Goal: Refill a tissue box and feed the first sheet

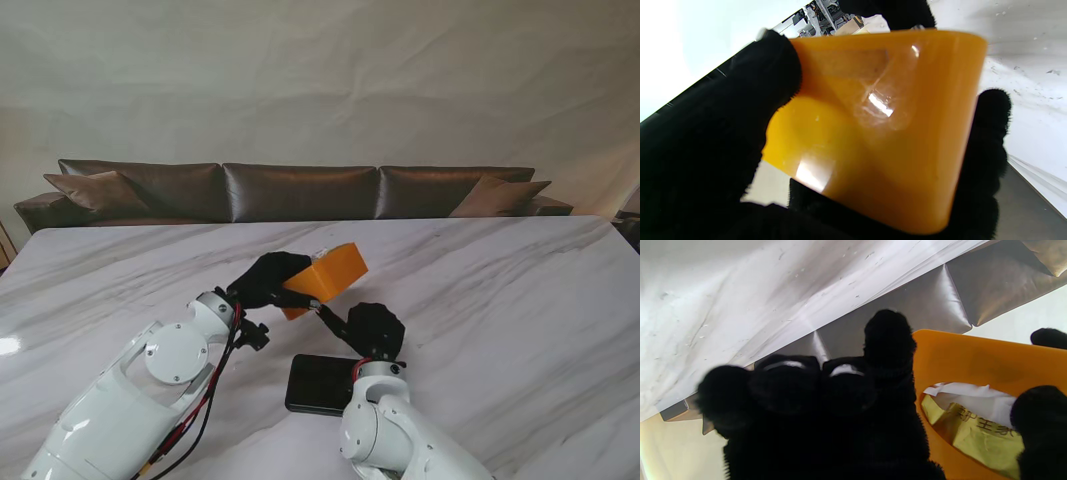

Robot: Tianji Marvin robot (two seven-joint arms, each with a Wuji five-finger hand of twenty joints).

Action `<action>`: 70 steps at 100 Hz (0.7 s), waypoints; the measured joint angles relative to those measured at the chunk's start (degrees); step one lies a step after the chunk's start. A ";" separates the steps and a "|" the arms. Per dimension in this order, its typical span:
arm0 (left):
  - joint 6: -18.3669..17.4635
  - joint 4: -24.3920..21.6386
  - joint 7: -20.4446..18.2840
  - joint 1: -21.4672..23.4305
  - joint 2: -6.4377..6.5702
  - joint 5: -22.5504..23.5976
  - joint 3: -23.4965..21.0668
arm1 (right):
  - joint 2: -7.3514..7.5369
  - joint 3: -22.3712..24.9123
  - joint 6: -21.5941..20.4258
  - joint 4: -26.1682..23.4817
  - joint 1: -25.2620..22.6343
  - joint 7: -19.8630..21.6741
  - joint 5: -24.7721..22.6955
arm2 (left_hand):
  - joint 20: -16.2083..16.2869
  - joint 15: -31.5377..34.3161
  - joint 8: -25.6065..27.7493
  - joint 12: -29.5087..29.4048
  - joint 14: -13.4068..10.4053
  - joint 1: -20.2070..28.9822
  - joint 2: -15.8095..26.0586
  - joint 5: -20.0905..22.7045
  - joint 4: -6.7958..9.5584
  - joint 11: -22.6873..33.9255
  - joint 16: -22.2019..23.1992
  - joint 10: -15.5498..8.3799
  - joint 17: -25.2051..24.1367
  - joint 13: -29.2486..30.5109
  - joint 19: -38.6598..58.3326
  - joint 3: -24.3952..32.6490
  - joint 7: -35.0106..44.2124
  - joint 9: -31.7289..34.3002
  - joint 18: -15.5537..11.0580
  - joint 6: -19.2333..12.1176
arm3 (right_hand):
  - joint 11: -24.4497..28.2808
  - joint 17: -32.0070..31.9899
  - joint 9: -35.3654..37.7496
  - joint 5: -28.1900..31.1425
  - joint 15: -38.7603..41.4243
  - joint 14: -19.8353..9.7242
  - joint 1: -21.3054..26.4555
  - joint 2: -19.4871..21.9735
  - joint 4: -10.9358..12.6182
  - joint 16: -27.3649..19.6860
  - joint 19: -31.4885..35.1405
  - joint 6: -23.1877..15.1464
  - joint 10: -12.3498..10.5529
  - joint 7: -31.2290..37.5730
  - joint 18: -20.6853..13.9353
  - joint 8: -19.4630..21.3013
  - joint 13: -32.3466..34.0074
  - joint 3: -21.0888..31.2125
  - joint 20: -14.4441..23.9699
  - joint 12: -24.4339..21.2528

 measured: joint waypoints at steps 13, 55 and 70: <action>0.87 -0.39 -0.74 0.36 0.18 -0.01 -0.23 | -0.06 0.41 0.01 0.13 0.03 -0.42 -0.67 | -0.08 1.34 0.03 0.12 0.00 -0.01 0.05 0.00 0.00 0.72 0.00 0.01 0.30 0.00 0.01 0.00 0.39 0.07 0.00 0.00 | 0.84 0.20 0.00 0.06 0.50 0.31 1.86 3.98 0.00 0.55 0.00 -0.04 0.17 1.50 0.55 -0.68 -0.01 -4.52 -0.02 0.00; 2.14 -0.45 -0.34 0.65 0.17 0.06 0.10 | 0.25 1.51 0.56 -0.90 -0.48 -0.40 -2.27 | -0.86 1.96 0.13 0.38 0.00 -0.01 0.07 0.01 0.01 1.19 0.03 0.09 0.84 0.11 0.01 0.00 0.45 0.10 0.00 0.00 | 1.59 0.26 0.01 0.09 1.17 0.51 8.63 6.68 -0.44 0.69 0.05 -0.05 0.32 2.51 0.70 -1.09 -0.15 -8.43 -0.03 0.00; 2.79 -0.83 0.03 1.12 0.15 0.53 -0.22 | 0.69 1.93 1.39 -1.77 -0.98 0.49 -3.39 | -0.87 2.17 0.25 0.48 0.00 -0.01 0.07 0.01 0.00 1.38 0.05 0.10 0.92 0.14 0.01 0.00 0.46 0.11 0.00 0.01 | -0.24 0.07 0.01 0.09 1.18 0.51 14.45 4.91 4.02 0.51 0.06 -0.18 0.32 -2.53 0.71 -2.73 -0.33 -7.54 -0.03 -0.45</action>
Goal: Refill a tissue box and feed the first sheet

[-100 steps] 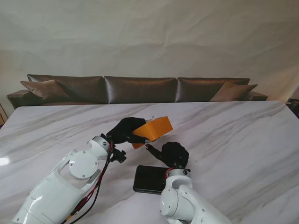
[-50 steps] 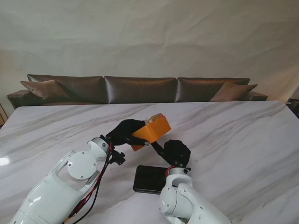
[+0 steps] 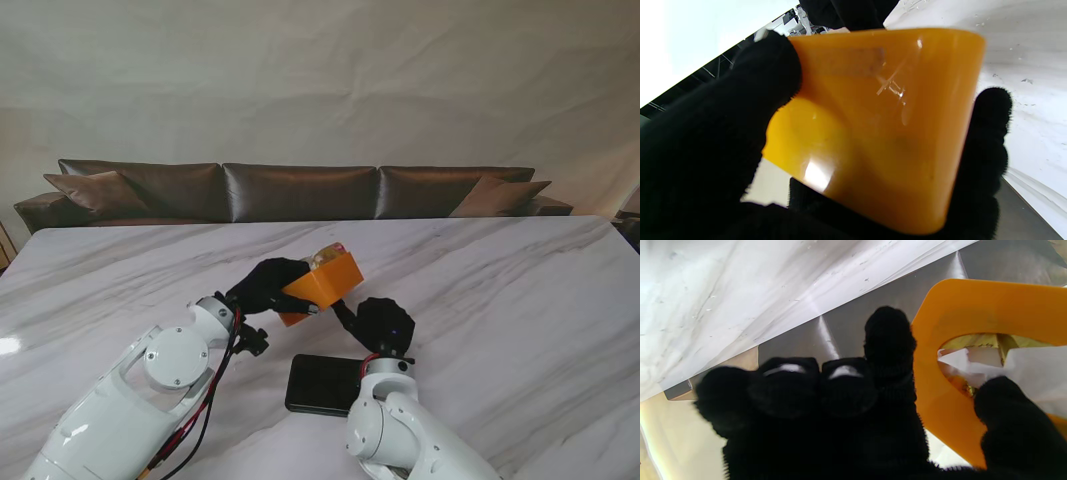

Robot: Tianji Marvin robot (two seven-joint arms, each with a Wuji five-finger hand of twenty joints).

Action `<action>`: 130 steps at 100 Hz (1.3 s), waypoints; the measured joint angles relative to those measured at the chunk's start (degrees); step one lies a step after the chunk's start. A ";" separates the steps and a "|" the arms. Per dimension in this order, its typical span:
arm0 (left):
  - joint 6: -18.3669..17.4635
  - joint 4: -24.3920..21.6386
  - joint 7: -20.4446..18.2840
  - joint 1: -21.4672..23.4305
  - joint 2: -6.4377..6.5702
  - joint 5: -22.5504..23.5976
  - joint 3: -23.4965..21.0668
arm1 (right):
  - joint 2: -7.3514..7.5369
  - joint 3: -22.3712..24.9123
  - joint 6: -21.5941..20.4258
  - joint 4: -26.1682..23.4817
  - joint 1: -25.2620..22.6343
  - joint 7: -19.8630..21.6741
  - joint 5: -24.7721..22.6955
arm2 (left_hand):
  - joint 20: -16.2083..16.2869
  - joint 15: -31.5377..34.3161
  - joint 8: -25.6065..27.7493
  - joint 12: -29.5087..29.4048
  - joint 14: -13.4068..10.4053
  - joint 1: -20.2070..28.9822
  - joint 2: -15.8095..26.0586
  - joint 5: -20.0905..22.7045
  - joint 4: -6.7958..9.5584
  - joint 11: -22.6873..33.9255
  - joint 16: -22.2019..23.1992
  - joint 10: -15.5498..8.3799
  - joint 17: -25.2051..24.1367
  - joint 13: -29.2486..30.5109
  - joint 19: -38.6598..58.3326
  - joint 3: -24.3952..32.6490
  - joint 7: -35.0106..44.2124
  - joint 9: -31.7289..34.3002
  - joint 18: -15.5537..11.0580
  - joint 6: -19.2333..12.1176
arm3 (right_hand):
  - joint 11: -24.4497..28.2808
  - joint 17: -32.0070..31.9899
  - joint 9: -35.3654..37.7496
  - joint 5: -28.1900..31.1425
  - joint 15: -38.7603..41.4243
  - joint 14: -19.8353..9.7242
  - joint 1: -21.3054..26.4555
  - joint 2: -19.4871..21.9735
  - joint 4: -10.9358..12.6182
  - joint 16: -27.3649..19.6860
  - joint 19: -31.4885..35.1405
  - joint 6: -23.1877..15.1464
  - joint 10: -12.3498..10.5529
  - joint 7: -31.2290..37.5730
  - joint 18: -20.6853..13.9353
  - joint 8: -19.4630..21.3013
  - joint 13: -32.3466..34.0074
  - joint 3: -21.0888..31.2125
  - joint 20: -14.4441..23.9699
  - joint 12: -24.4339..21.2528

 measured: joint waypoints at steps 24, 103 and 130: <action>0.76 -0.26 0.48 0.28 -0.01 0.26 -0.04 | 0.52 0.38 -0.23 -0.67 -0.84 0.63 -0.02 | 0.00 0.39 0.33 0.02 0.00 0.00 0.00 0.00 0.00 0.29 0.00 0.01 0.07 0.03 0.00 0.00 0.00 0.00 0.00 0.01 | -13.76 -5.82 -0.89 -7.71 -8.79 -0.49 1.18 -8.08 9.52 -5.49 -1.05 0.13 -0.43 -14.30 -1.04 4.09 -0.46 8.39 -0.87 -0.51; 1.21 0.03 1.14 -0.40 -0.21 0.70 0.90 | 1.29 -1.69 -5.71 -2.51 -0.57 7.50 7.21 | 0.00 1.13 0.67 0.54 0.00 0.00 0.59 0.00 0.00 0.80 0.02 0.02 0.08 0.11 0.00 0.00 0.21 0.03 0.00 0.01 | -19.07 -13.64 -11.50 -22.61 -20.91 -0.33 -14.48 -10.36 0.29 -7.00 -5.62 4.45 0.19 -20.42 -2.30 2.84 -2.83 14.48 0.74 -0.33; 0.97 1.07 1.29 -1.33 -0.27 -0.03 1.59 | 0.50 -2.35 -7.58 -0.18 0.59 5.08 7.93 | -0.03 1.15 1.23 0.90 0.00 0.00 1.15 0.00 0.00 0.89 0.05 0.02 0.08 0.11 0.00 0.00 0.78 0.04 0.00 0.01 | -18.99 -13.18 -8.47 -19.92 -20.90 -0.33 0.70 -2.13 7.32 -6.92 -5.64 -3.45 -0.27 -18.70 -2.31 2.11 -2.58 8.01 1.46 -0.33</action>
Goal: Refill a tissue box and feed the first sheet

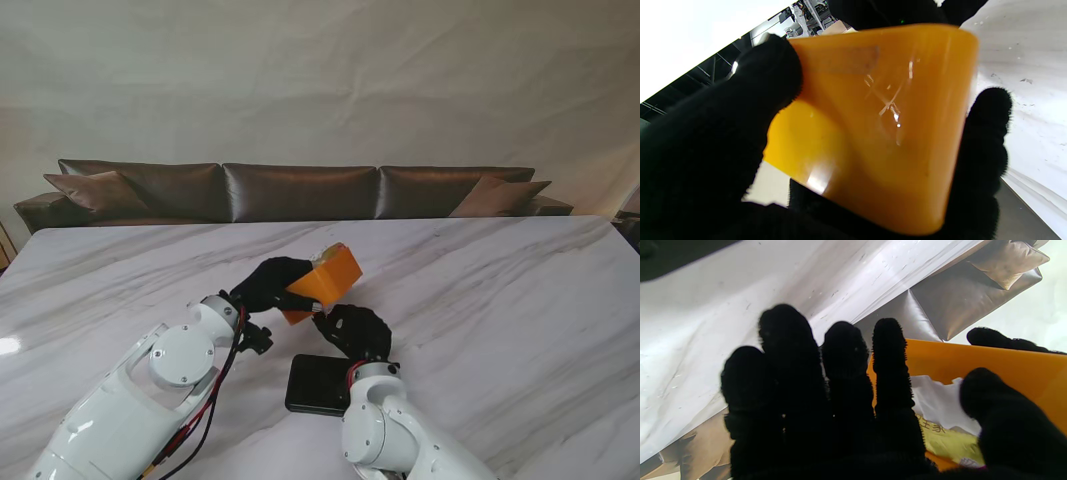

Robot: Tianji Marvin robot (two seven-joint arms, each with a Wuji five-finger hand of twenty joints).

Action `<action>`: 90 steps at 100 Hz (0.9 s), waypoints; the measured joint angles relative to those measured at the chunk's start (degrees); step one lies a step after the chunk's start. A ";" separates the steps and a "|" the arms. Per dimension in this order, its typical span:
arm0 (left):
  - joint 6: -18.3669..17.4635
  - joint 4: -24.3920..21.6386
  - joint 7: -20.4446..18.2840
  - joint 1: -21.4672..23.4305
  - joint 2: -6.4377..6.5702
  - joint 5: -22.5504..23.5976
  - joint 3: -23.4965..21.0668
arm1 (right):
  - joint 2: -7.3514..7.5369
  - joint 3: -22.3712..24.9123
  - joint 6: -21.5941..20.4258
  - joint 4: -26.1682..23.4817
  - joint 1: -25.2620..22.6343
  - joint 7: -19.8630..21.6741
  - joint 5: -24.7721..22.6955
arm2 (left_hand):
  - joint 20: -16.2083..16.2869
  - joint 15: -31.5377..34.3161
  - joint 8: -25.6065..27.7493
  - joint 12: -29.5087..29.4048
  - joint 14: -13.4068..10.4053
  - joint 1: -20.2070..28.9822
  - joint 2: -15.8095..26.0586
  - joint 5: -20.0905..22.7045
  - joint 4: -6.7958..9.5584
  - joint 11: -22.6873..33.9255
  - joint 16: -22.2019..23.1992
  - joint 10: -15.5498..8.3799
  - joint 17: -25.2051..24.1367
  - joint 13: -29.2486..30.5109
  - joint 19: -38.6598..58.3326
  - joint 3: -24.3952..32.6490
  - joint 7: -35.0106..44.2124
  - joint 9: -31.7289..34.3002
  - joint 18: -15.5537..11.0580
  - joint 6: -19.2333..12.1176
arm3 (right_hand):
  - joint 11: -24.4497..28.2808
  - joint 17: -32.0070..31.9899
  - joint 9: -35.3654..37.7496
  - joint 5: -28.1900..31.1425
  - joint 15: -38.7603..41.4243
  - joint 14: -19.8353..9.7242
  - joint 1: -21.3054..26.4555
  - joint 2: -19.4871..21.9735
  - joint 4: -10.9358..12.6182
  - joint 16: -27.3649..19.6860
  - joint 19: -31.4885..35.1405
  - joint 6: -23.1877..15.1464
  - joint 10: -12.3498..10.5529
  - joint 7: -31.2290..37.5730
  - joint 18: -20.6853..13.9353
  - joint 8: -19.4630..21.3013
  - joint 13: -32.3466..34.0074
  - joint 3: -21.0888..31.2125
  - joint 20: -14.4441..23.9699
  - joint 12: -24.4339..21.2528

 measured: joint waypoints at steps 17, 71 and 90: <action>0.00 0.62 -0.35 -0.41 -0.04 -0.35 0.30 | -0.41 -0.58 -0.33 1.27 0.62 -1.50 -0.28 | -0.06 0.01 0.00 0.15 0.00 0.00 0.02 0.04 2.70 0.02 0.04 0.35 0.00 0.01 0.00 0.00 0.86 0.28 0.00 0.00 | 0.54 1.25 2.68 3.35 2.20 -0.03 4.40 3.03 5.81 0.70 0.32 -4.14 -0.84 1.42 -0.02 -0.01 0.58 -1.66 0.58 0.00; -0.33 3.46 1.01 -1.29 -0.76 -0.66 1.87 | -1.13 -1.24 -0.90 3.09 1.41 -4.12 -2.41 | -0.86 0.65 0.14 0.49 0.00 0.00 0.02 0.05 2.85 0.39 0.12 0.40 0.42 0.51 0.00 0.00 1.07 0.59 0.00 0.00 | 6.90 4.90 8.40 18.40 11.71 -0.12 5.10 -3.50 25.02 3.43 2.68 0.76 -0.52 11.17 0.69 -6.86 1.23 9.14 2.02 0.00; -0.49 3.82 1.86 -1.32 -1.10 -0.56 1.84 | -1.10 -2.04 -0.68 3.11 1.27 -3.81 -2.48 | -0.86 0.66 0.16 0.51 0.00 0.00 0.02 0.05 2.85 0.40 0.12 0.40 0.43 0.53 0.00 0.00 1.07 0.60 0.00 0.00 | 9.73 5.86 8.40 18.42 13.93 -0.12 6.35 -5.94 23.20 4.27 3.36 0.76 -0.48 16.20 0.76 -9.76 1.26 10.42 2.03 0.00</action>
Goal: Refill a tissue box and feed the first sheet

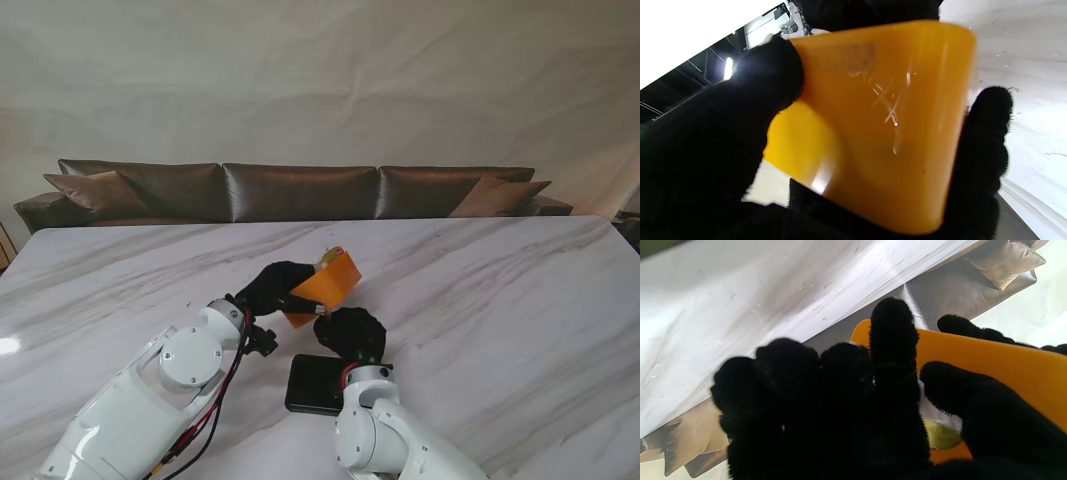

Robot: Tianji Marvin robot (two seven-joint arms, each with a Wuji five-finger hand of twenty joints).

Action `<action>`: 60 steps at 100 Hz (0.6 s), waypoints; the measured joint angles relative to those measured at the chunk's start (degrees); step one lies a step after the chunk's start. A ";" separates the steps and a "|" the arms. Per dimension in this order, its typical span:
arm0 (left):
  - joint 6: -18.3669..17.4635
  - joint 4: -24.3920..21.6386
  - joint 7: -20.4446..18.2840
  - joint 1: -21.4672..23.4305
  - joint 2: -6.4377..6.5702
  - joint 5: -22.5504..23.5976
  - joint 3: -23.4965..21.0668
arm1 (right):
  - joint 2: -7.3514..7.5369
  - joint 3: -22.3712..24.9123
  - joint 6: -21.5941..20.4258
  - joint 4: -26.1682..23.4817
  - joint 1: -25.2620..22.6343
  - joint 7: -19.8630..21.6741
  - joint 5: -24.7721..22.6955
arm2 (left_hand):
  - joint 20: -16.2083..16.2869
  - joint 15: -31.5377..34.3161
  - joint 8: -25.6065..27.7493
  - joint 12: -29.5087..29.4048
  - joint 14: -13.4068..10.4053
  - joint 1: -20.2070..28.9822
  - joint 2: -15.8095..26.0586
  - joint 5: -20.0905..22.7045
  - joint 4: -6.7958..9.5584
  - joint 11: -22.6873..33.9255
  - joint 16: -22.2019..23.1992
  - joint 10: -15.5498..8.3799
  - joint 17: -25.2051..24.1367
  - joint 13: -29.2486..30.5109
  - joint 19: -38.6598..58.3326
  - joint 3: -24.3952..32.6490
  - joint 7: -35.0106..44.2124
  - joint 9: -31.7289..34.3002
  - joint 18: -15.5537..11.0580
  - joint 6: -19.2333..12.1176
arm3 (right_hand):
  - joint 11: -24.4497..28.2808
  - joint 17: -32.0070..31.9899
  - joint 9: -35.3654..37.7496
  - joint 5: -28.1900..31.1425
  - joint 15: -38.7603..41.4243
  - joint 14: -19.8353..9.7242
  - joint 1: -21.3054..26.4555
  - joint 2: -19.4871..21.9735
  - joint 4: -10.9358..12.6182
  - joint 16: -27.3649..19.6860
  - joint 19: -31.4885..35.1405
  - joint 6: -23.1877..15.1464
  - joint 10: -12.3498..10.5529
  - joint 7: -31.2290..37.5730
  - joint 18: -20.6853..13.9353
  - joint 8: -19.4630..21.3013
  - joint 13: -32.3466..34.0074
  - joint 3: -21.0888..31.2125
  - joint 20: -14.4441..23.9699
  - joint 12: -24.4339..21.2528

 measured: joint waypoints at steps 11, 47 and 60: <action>-0.06 0.00 0.30 0.02 -0.05 0.04 -0.11 | 0.05 -0.20 0.81 -0.02 -0.32 0.52 -0.62 | 0.00 0.02 0.01 0.01 0.00 0.00 0.00 0.00 0.00 0.00 0.00 0.00 0.00 0.01 0.00 0.00 0.00 0.02 0.00 0.00 | 1.00 0.54 0.00 0.01 0.86 -0.04 0.76 -1.35 -0.02 0.62 0.06 0.00 0.01 0.77 0.01 -0.15 0.02 0.60 0.00 -0.01; -0.09 -0.15 0.67 0.54 -0.09 0.11 -0.77 | 0.32 -0.66 6.50 0.71 -1.31 -2.32 -6.95 | 0.00 0.30 0.16 0.02 -0.01 0.00 0.00 0.00 0.00 0.01 0.00 0.00 0.01 0.02 0.00 0.00 0.02 0.06 0.00 0.00 | -4.21 -2.58 -10.57 -23.81 -4.39 -3.96 -6.17 -14.39 -7.15 -3.54 0.01 1.80 -4.06 -17.57 -5.10 11.62 0.07 0.51 -1.39 2.82; -0.09 -0.12 1.02 0.59 -0.13 -0.03 -0.77 | 0.39 -0.66 7.17 0.72 -1.73 -3.02 -7.80 | 0.00 0.31 0.48 0.06 -0.02 0.00 0.00 0.00 0.01 0.02 0.00 0.00 0.01 0.02 0.00 0.00 0.03 0.07 0.00 0.00 | -4.21 -3.97 -16.58 -33.56 -5.80 -4.16 -8.65 -16.48 -14.83 -3.55 -0.62 4.52 -4.44 -14.78 -5.73 10.35 -0.50 0.54 -1.40 2.82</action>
